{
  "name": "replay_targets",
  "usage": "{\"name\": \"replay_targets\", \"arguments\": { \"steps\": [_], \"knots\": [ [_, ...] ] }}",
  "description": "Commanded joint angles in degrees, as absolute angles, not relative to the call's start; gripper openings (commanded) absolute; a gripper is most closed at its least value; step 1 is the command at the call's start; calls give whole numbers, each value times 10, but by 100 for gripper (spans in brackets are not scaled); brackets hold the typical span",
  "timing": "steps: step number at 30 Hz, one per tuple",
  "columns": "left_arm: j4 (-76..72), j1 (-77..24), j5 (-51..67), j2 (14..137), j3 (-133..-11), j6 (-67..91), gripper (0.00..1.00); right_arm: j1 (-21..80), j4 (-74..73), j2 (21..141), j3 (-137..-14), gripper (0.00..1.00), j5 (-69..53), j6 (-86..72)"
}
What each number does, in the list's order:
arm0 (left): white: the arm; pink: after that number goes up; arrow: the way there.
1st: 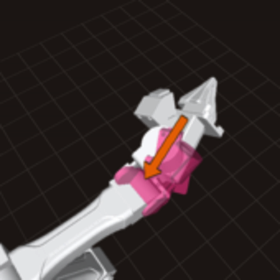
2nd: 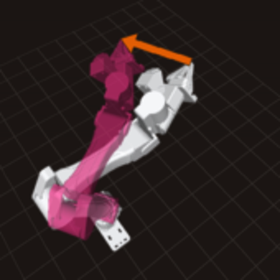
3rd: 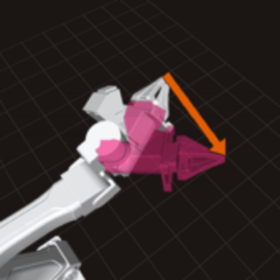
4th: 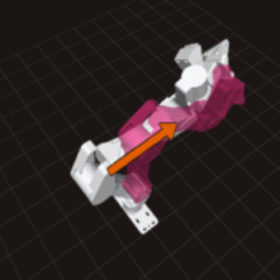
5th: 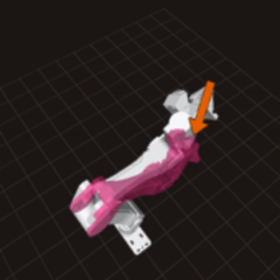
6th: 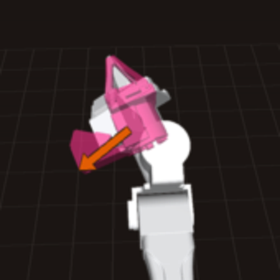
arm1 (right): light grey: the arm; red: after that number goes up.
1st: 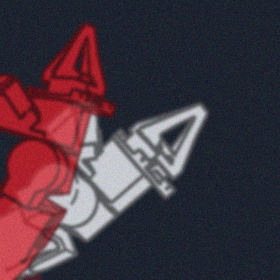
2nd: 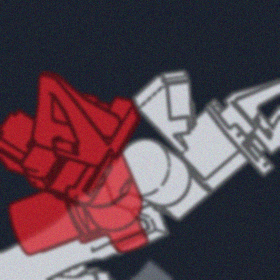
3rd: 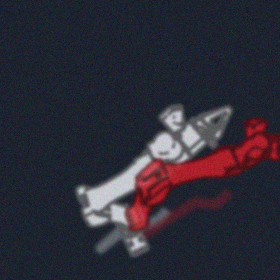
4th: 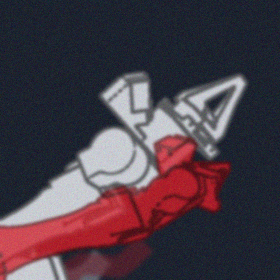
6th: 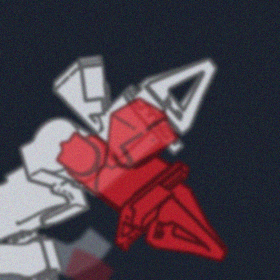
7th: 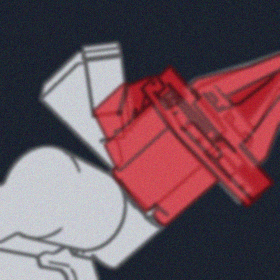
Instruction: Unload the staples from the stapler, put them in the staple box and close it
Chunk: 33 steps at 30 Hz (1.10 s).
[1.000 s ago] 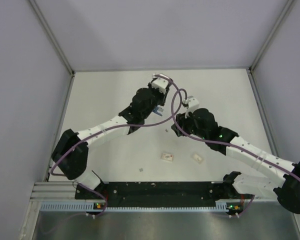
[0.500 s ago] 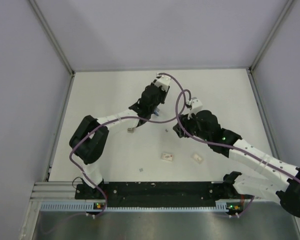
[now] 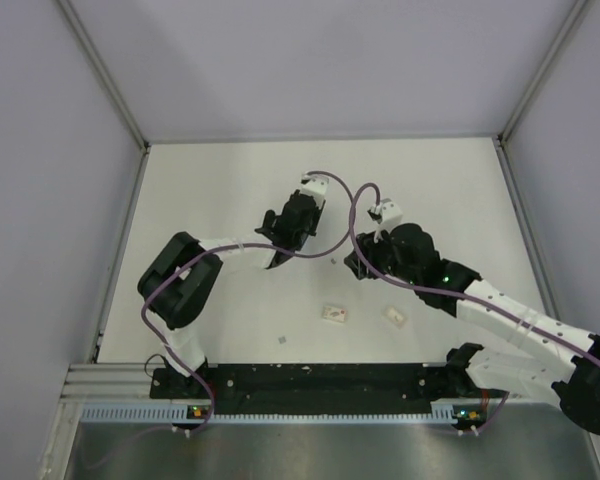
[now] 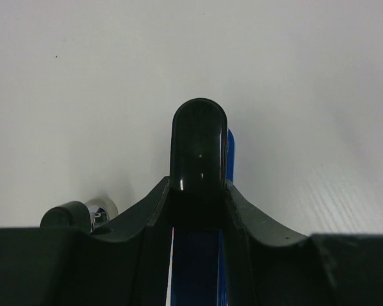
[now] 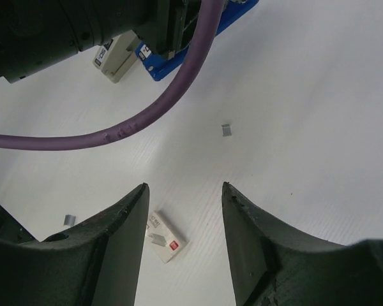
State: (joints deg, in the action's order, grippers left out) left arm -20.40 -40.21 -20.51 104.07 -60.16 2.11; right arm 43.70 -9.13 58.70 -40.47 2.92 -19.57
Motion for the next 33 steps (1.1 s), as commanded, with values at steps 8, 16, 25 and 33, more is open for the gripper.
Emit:
{"name": "replay_targets", "arguments": {
  "steps": [8,16,25,33],
  "knots": [
    [-153,-390,-220,1050,-667,47,0,439,-62,581,-402,50,18,-198],
    [-56,-356,-165,1089,-723,96,0,439,-79,561,-402,52,25,-197],
    [-3,-352,-142,1123,-756,107,18,439,-82,564,-403,56,24,-195],
    [-8,-353,-115,1109,-753,93,46,438,-97,564,-416,58,27,-189]
  ]
}}
